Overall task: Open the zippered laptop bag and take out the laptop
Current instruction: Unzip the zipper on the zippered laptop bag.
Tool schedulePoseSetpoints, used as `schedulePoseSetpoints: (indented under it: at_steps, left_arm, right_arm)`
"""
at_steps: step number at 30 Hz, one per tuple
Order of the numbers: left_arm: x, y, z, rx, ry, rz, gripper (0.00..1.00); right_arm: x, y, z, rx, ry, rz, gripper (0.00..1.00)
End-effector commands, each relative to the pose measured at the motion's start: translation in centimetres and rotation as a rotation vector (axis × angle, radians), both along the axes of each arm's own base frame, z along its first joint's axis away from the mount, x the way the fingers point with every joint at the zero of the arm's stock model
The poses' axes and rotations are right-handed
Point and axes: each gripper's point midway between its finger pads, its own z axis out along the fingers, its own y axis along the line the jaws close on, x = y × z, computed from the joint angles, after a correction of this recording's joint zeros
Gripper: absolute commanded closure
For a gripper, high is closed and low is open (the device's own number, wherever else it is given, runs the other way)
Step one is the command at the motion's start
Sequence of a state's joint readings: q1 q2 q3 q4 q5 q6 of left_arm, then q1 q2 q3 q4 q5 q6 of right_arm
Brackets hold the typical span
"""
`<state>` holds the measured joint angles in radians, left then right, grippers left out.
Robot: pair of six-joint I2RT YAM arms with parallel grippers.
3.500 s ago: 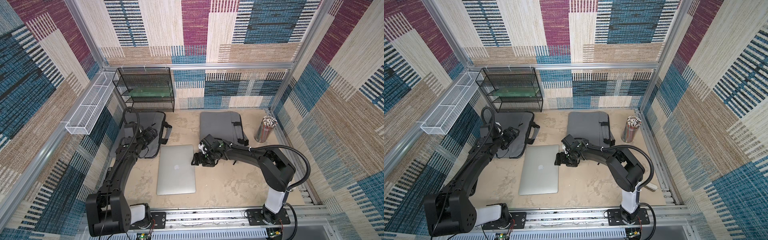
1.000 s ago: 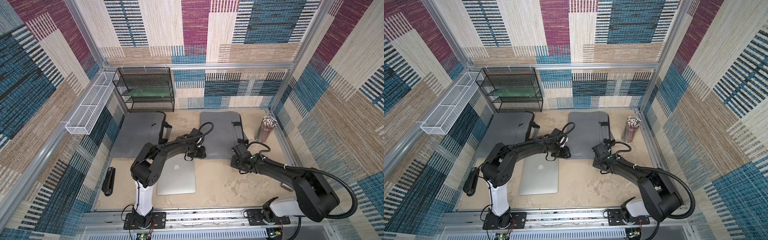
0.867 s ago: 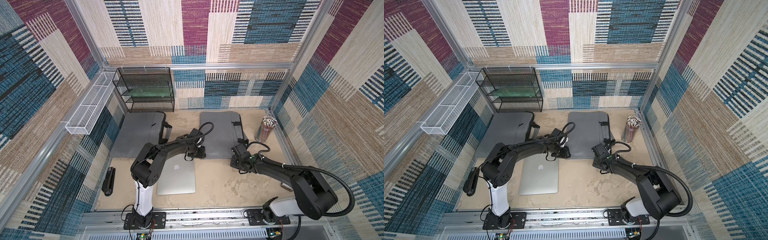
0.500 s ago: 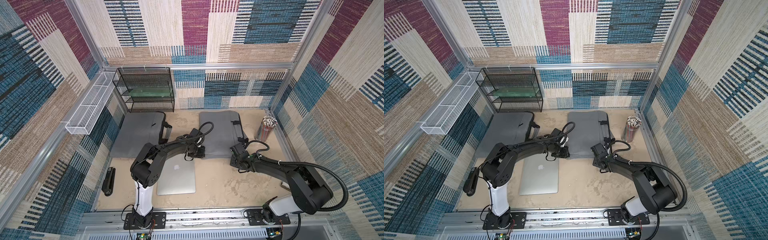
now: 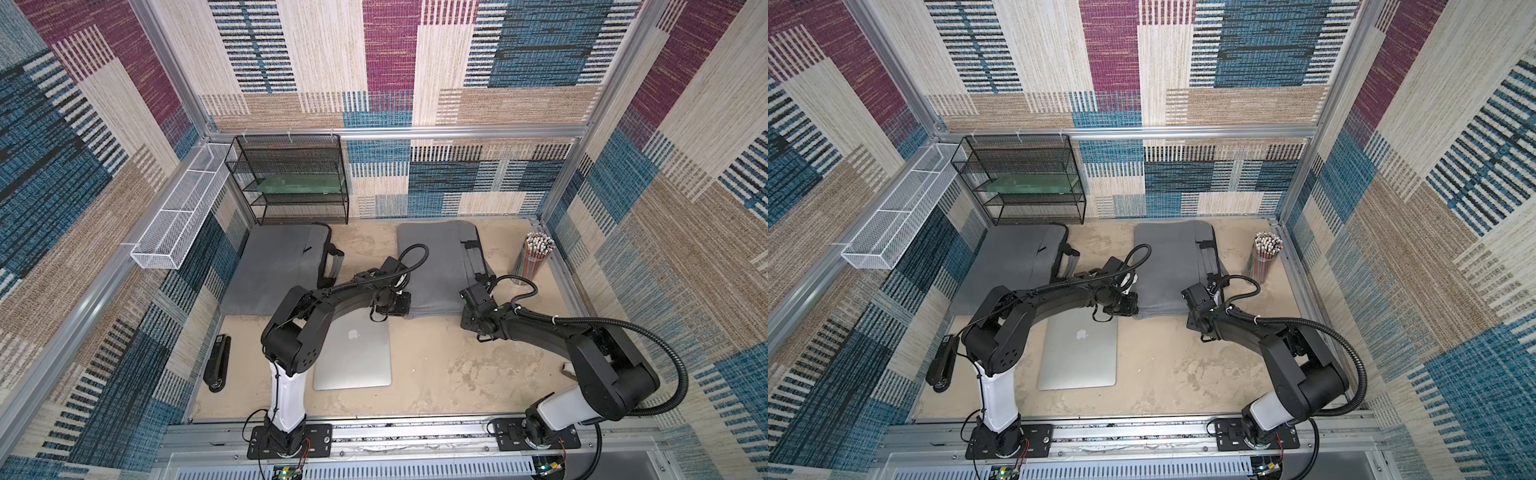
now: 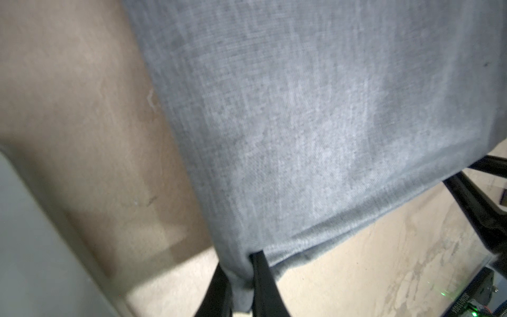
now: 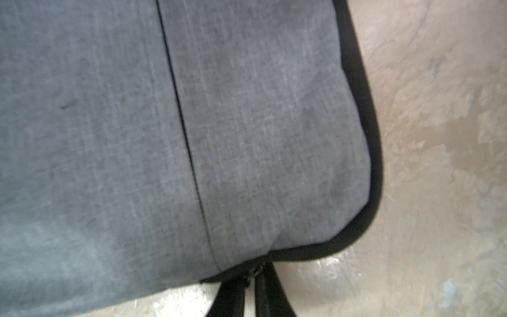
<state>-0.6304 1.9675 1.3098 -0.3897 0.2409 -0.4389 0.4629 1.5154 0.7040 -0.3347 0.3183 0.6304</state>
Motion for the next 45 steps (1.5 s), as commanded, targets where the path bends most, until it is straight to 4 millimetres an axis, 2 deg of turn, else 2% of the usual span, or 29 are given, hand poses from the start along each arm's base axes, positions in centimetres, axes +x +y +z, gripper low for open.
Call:
schedulePoseSetpoints:
  at_steps: [1, 4, 9, 16, 23, 26, 29, 33, 40, 42, 45]
  left_arm:
    - [-0.3, 2.4, -0.7, 0.121, 0.008, 0.023, 0.95]
    - [0.3, 2.7, 0.1, 0.141, -0.021, 0.031, 0.97]
    - [1.8, 3.8, 1.2, 0.177, -0.063, 0.063, 1.00]
    - [3.9, 6.5, 2.6, 0.202, -0.096, 0.131, 1.00]
    - [6.0, 9.4, 4.1, 0.212, -0.141, 0.203, 1.00]
    - [7.1, 10.0, 4.5, 0.208, -0.160, 0.222, 1.00]
    - [8.3, 10.0, 5.1, 0.199, -0.190, 0.223, 1.00]
    - [10.3, 9.7, 5.9, 0.183, -0.229, 0.228, 1.00]
    - [13.8, 8.9, 5.4, 0.163, -0.256, 0.235, 0.99]
    - [14.7, 9.1, 4.9, 0.165, -0.252, 0.249, 0.94]
    - [15.5, 9.7, 4.9, 0.138, -0.225, 0.285, 0.79]
  right_arm:
    - [0.7, -0.2, 0.5, -0.020, -0.029, -0.003, 0.94]
    - [0.5, -0.2, 0.7, -0.019, -0.028, -0.004, 1.00]
    - [0.1, -0.1, 1.3, -0.014, -0.021, -0.011, 1.00]
    - [-0.5, -1.0, 2.2, 0.003, -0.022, -0.039, 1.00]
    - [-1.1, -2.5, 2.0, -0.003, 0.009, -0.078, 1.00]
    - [-1.3, -2.3, 1.9, 0.011, 0.021, -0.070, 1.00]
    - [-1.3, -0.7, 2.1, 0.027, 0.019, -0.017, 1.00]
    - [-1.7, 2.9, 2.3, 0.072, 0.039, 0.071, 1.00]
    - [-2.6, 9.3, 2.3, 0.137, 0.066, 0.196, 1.00]
    - [-2.6, 11.3, 2.4, 0.164, 0.066, 0.236, 1.00]
    - [-2.7, 13.7, 2.2, 0.181, 0.073, 0.278, 1.00]
